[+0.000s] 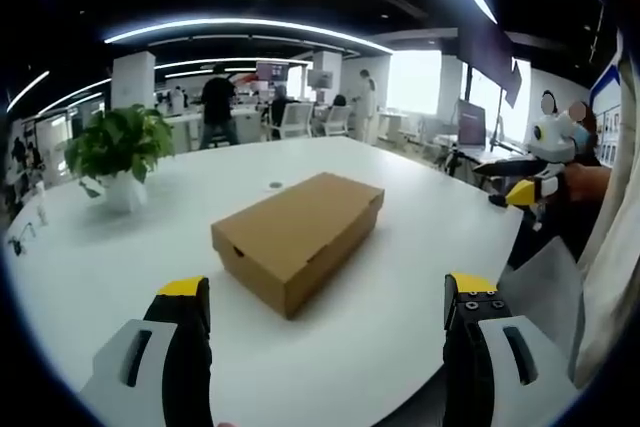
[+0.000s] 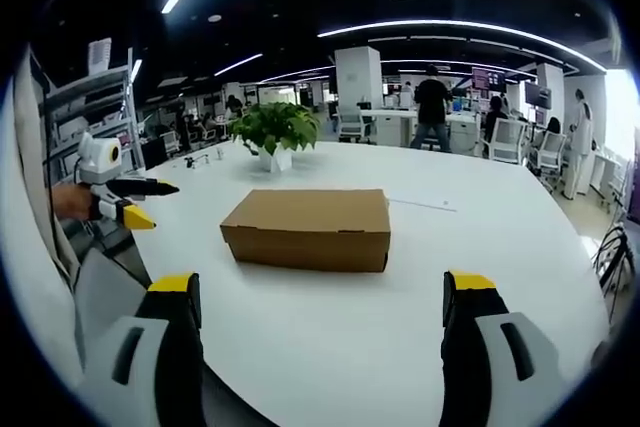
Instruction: Operate the shoe box by opening the lid, removing the specified soft item, and placing it in the target area until the item is outside and the box remains undamaged.
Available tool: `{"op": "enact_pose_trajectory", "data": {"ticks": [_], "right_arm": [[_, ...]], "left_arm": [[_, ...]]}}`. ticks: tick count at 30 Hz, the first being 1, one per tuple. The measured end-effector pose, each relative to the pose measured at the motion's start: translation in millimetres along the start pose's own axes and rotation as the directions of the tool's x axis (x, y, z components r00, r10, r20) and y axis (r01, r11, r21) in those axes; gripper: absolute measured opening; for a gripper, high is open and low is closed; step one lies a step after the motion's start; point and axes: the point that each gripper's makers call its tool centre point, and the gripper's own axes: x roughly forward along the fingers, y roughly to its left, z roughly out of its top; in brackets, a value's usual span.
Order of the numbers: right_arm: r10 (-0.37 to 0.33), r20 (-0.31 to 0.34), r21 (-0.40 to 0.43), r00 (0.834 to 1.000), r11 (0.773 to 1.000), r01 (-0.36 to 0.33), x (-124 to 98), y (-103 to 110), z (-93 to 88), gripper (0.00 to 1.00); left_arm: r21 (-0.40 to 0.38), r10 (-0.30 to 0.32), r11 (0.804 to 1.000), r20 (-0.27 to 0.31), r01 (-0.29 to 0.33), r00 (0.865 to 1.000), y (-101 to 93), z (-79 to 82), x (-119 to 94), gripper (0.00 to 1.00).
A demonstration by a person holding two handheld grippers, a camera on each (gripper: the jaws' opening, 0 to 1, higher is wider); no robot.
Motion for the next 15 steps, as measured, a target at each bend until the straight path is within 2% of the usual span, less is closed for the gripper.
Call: {"op": "enact_pose_trajectory", "data": {"ticks": [8, 15], "right_arm": [[0.018, 0.008, -0.028, 1.0, 0.999, -0.017, 15.3, -10.6, 4.2, 0.95], [0.032, 0.013, -0.045, 0.999, 0.998, -0.032, 32.6, -21.1, 11.6, 0.93]], "left_arm": [[0.004, 0.006, 1.0, 0.003, -0.006, 1.0, 1.3, 4.4, 8.1, 0.98], [-0.018, 0.039, 0.999, 0.019, -0.039, 0.999, 9.9, 10.4, 17.0, 0.93]]}}
